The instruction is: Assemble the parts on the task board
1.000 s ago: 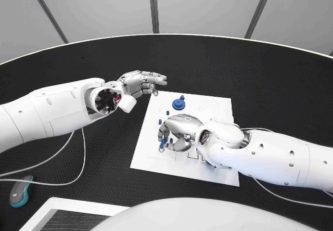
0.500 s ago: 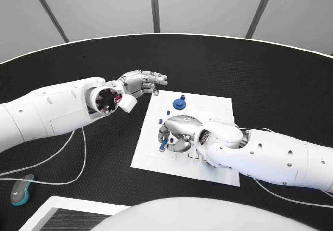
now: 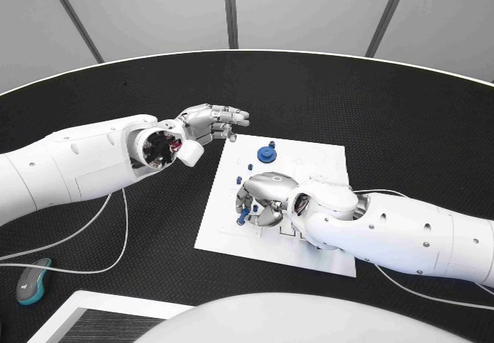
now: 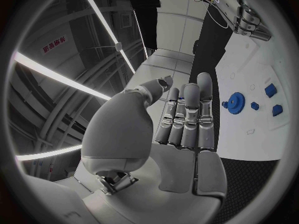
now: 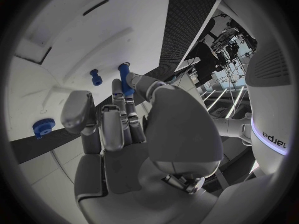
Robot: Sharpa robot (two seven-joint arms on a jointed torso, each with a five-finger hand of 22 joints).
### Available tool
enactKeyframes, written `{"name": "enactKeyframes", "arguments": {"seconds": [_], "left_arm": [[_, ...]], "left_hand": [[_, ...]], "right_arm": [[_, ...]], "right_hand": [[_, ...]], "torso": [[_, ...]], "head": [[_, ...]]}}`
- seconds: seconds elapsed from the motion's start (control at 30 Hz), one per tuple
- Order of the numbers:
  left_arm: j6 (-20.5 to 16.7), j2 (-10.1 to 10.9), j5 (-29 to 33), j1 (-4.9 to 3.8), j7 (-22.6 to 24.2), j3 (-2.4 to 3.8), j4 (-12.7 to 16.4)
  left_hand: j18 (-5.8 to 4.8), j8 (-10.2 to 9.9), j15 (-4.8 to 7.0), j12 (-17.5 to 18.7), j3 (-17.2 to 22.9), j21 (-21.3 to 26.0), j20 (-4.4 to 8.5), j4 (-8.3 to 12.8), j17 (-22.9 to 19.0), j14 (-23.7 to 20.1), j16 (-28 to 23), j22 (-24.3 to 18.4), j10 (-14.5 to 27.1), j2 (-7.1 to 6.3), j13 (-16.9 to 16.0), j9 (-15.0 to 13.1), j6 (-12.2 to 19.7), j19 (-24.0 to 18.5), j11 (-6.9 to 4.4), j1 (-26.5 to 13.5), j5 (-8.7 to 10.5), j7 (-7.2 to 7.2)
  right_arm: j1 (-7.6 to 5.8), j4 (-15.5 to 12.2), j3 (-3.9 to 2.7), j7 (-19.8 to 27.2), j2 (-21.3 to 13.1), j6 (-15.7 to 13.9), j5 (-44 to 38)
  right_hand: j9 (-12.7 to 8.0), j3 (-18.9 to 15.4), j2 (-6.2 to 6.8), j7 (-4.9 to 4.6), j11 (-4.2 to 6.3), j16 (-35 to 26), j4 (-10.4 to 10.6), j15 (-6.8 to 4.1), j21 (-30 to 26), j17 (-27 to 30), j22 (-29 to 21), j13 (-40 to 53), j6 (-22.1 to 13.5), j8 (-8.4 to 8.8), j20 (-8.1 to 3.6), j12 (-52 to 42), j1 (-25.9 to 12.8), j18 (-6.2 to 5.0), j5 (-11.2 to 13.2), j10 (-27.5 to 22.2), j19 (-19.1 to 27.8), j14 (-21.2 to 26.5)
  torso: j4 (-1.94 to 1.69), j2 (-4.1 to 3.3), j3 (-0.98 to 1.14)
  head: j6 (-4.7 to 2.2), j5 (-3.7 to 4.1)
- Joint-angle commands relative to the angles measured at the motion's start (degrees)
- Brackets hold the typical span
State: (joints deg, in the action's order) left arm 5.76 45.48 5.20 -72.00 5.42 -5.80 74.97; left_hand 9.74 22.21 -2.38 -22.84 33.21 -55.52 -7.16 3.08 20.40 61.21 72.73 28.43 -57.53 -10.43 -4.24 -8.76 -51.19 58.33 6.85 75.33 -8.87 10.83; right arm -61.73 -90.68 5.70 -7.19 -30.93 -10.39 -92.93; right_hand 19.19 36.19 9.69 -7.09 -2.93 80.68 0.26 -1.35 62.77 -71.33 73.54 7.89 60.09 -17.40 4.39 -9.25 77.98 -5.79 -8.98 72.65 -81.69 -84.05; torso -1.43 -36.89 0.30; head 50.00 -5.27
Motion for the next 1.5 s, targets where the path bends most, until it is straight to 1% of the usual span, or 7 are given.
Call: {"name": "enactKeyframes", "arguments": {"seconds": [0.03,0.6,0.83,0.97,1.2,1.37,1.5], "left_arm": [[0.0,0.01,0.0,0.0,0.0,0.0,0.03],[0.0,0.01,0.0,0.0,-0.02,0.0,0.07],[0.03,-0.09,0.0,-0.01,-0.03,0.0,-0.01],[0.05,-0.13,-0.01,-0.01,-0.04,0.0,-0.06],[0.05,-0.17,-0.01,-0.01,-0.07,0.0,-0.13],[0.07,-0.17,-0.01,-0.01,-0.1,0.0,-0.16],[0.09,-0.18,-0.01,-0.01,-0.12,0.0,-0.19]], "left_hand": [[0.89,-0.26,-0.16,0.22,-0.35,0.15,-0.38,-0.01,-0.05,-0.37,0.17,-0.05,0.12,0.35,0.03,0.09,0.08,0.2,0.15,0.32,-0.11,0.1],[0.89,-0.26,-0.16,0.22,-0.35,0.15,-0.38,-0.01,-0.05,-0.37,0.17,-0.05,0.12,0.35,0.03,0.09,0.08,0.2,0.15,0.32,-0.11,0.1],[0.89,-0.26,-0.16,0.22,-0.35,0.15,-0.38,-0.01,-0.05,-0.37,0.17,-0.05,0.12,0.35,0.03,0.09,0.08,0.2,0.15,0.32,-0.11,0.1],[0.89,-0.26,-0.16,0.22,-0.35,0.15,-0.38,-0.01,-0.05,-0.37,0.17,-0.05,0.12,0.35,0.03,0.09,0.08,0.2,0.15,0.32,-0.11,0.1],[0.89,-0.26,-0.16,0.22,-0.35,0.15,-0.38,-0.01,-0.05,-0.37,0.17,-0.05,0.12,0.35,0.03,0.09,0.08,0.2,0.15,0.32,-0.11,0.1],[0.89,-0.26,-0.16,0.22,-0.35,0.15,-0.38,-0.01,-0.05,-0.37,0.17,-0.05,0.12,0.35,0.03,0.09,0.08,0.2,0.15,0.32,-0.11,0.1],[0.89,-0.28,-0.16,0.24,-0.51,0.26,-0.38,-0.08,-0.1,-0.43,0.22,-0.14,0.14,0.39,0.02,0.13,0.08,0.23,0.15,0.4,-0.11,0.1]], "right_arm": [[0.01,0.05,0.02,-0.04,0.07,0.32,0.0],[0.08,0.2,0.14,-0.99,1.04,1.42,-1.48],[0.09,0.38,0.2,-1.47,1.38,2.93,-1.53],[0.09,0.49,0.23,-1.4,1.47,3.37,-1.54],[0.09,0.6,0.25,-1.0,1.45,2.54,-1.54],[0.09,0.59,0.26,-0.53,1.37,1.41,-1.54],[0.09,0.48,0.27,-0.29,1.19,0.77,-1.54]], "right_hand": [[0.08,0.08,-0.66,-0.27,-0.08,-0.14,-0.39,-0.24,-0.26,0.09,-0.06,0.1,-0.03,-0.25,-0.33,0.33,-0.18,0.13,-0.2,0.34,0.18,-2.61],[0.13,-0.01,-0.6,-0.33,-0.14,-0.21,-0.46,-0.2,-0.56,0.25,-0.21,0.15,-0.18,-0.22,-0.3,0.48,-0.32,0.08,-0.17,0.25,0.28,-2.57],[0.14,-0.82,0.12,-0.63,-0.49,-0.27,-0.39,0.1,-1.29,0.47,-0.53,0.35,-1.3,0.29,-0.09,1.33,-1.55,-0.02,-0.29,-0.53,0.56,-2.51],[-0.02,-1.35,0.79,-1.05,-0.96,-0.23,-0.13,0.46,-1.67,0.5,-0.67,0.4,-2.44,0.95,0.19,2.25,-2.61,-0.05,-0.81,-1.57,0.69,-2.49],[-0.74,-1.93,2.55,-2.25,-2.49,-0.19,0.37,1.72,-3.45,0.74,-1.56,-0.26,-5.66,3.05,1.2,4.74,-4.44,-0.29,-1.15,-6.02,1.26,-2.33],[-1.44,-2.88,3.74,-2.37,-3.05,-0.27,0.41,2.28,-5.81,1.14,-2.82,-0.98,-8.77,5.12,1.85,5.25,-5.11,-0.75,-1.05,-10.35,2.12,-2.09],[-1.54,-3.33,3.92,-2.4,-3.1,-0.38,0.36,2.31,-6.53,1.42,-3.21,-1.12,-9.35,5.5,1.96,5.08,-5.13,-0.89,-0.97,-11.34,2.38,-1.97]], "torso": [[-0.02,0.01,0.0],[0.03,0.04,0.0],[0.07,0.08,0.03],[0.07,0.06,0.02],[0.04,0.05,0.05],[0.05,0.04,0.04],[0.04,0.06,0.05]], "head": [[0.0,-0.05],[0.0,-0.12],[0.0,-0.12],[0.0,-0.15],[0.0,-0.12],[0.0,-0.16],[0.0,-0.11]]}}
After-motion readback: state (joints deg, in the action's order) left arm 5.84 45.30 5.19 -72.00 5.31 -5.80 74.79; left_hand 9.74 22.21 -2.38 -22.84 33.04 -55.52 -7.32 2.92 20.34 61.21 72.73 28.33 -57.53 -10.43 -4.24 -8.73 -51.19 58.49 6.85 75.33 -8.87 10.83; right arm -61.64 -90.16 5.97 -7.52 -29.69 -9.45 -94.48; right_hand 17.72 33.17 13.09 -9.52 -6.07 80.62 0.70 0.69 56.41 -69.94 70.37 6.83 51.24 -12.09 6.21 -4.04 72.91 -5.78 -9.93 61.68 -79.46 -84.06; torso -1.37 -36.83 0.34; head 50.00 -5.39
